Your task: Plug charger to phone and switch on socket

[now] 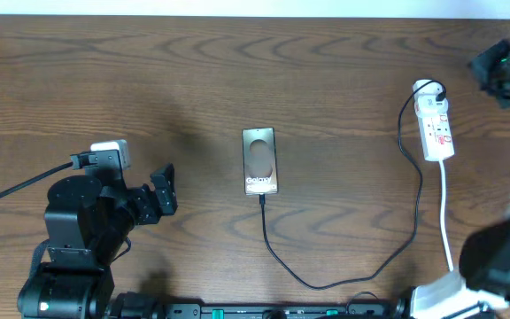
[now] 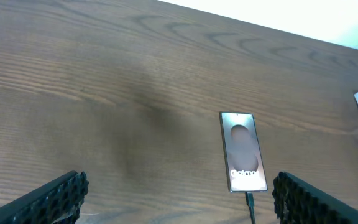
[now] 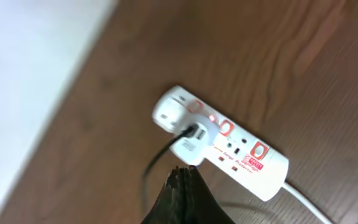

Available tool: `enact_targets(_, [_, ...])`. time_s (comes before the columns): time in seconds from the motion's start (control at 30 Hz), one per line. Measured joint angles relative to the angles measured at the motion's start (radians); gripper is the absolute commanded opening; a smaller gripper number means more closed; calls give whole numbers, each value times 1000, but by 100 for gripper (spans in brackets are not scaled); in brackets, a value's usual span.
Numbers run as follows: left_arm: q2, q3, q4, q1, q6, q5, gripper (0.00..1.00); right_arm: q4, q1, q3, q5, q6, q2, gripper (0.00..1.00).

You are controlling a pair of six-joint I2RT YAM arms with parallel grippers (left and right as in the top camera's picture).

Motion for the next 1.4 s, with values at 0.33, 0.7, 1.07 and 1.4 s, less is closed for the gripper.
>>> enact_targets(0.33, [0,0,0,0,0,0,97,34,-18,0,21,-14,-361,1])
enact_targets(0.7, [0,0,0,0,0,0,97,60,-24,2,32,-102,-808,1])
enact_targets(1.07, [0,0,0,6,0,0,97,-21,-24,2,40,-169,-1064,1])
enact_targets(1.4, [-17,0,0,84,0,0,97,-47,4,2,35,-172,-1126,1])
